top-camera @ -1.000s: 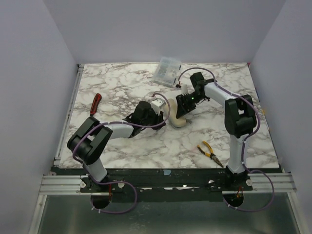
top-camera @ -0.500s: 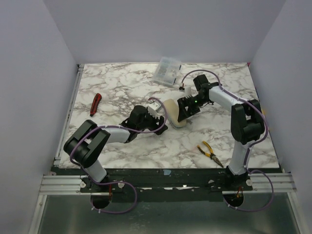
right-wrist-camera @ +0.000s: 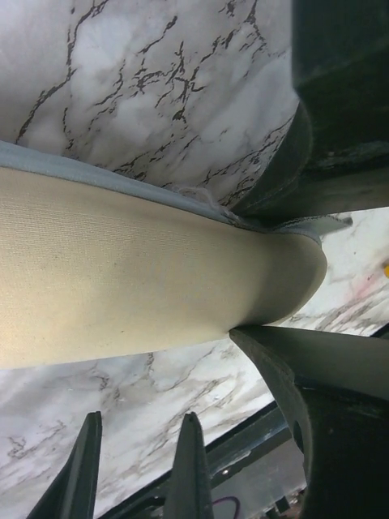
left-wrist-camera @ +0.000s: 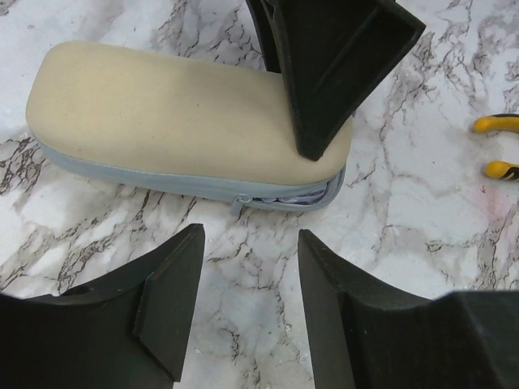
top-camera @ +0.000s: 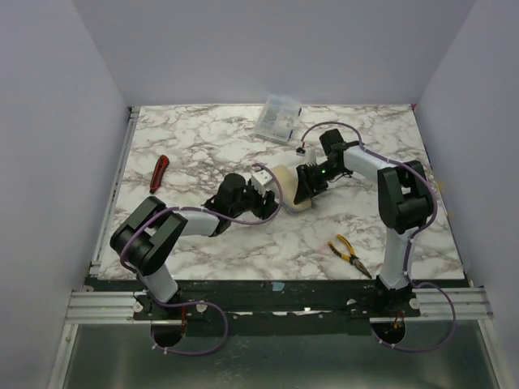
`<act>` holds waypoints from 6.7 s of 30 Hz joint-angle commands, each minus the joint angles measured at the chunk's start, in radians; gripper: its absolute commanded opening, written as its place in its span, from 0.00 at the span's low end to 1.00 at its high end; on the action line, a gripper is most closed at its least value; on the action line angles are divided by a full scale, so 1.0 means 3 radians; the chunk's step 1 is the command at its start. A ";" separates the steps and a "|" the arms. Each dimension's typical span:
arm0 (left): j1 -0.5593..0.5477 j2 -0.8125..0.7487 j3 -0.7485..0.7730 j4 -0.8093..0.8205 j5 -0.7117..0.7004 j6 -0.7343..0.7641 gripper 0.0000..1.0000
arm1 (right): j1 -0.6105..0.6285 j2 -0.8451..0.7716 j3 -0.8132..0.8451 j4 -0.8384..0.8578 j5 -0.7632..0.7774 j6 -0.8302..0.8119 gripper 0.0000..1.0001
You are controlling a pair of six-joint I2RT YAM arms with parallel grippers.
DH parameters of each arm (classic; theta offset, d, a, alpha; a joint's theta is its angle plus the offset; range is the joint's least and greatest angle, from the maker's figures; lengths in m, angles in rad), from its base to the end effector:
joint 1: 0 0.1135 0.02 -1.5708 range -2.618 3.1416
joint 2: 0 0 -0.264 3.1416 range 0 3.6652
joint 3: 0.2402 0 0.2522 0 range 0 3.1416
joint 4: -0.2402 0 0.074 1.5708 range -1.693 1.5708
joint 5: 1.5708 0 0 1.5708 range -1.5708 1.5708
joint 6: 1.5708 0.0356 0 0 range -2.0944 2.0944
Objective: Open the umbrella
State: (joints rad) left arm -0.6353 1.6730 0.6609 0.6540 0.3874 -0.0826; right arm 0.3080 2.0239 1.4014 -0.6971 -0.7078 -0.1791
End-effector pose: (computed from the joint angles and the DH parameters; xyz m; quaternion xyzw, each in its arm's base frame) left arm 0.2559 -0.2054 0.1627 0.3256 0.7458 -0.3445 0.4680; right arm 0.3691 0.1417 0.1589 -0.2665 0.8927 0.3507 0.0951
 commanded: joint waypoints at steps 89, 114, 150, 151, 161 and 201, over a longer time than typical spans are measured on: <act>-0.0459 0.0356 0.0102 0.0083 -0.0101 -0.0383 0.00 | -0.0004 0.0241 -0.0335 -0.0564 0.0050 -0.0729 0.32; -0.0137 0.0010 -0.0191 0.0126 0.0296 0.0018 0.05 | -0.0004 0.0224 -0.0326 -0.0680 0.0131 -0.0907 0.30; -0.0399 0.0335 0.0096 -0.0067 -0.0495 -0.0410 0.00 | -0.0004 0.0213 -0.0401 -0.0695 0.0113 -0.0933 0.27; -0.0346 0.0337 0.0090 -0.0078 -0.0501 -0.0406 0.00 | -0.0004 0.0208 -0.0410 -0.0710 0.0119 -0.0972 0.27; -0.0203 0.0285 0.0191 -0.0290 -0.0465 -0.0438 0.00 | -0.0005 0.0167 -0.0427 -0.0825 0.0223 -0.1226 0.25; -0.0160 0.0170 0.0183 -0.0452 -0.0075 -0.0926 0.00 | 0.0020 -0.0352 0.0464 -0.0364 0.0741 -0.0364 0.90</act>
State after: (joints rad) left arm -0.6510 1.7271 0.7200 0.4908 0.3382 -0.3344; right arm 0.3084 1.9675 1.6032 -0.8665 -0.4839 -0.5400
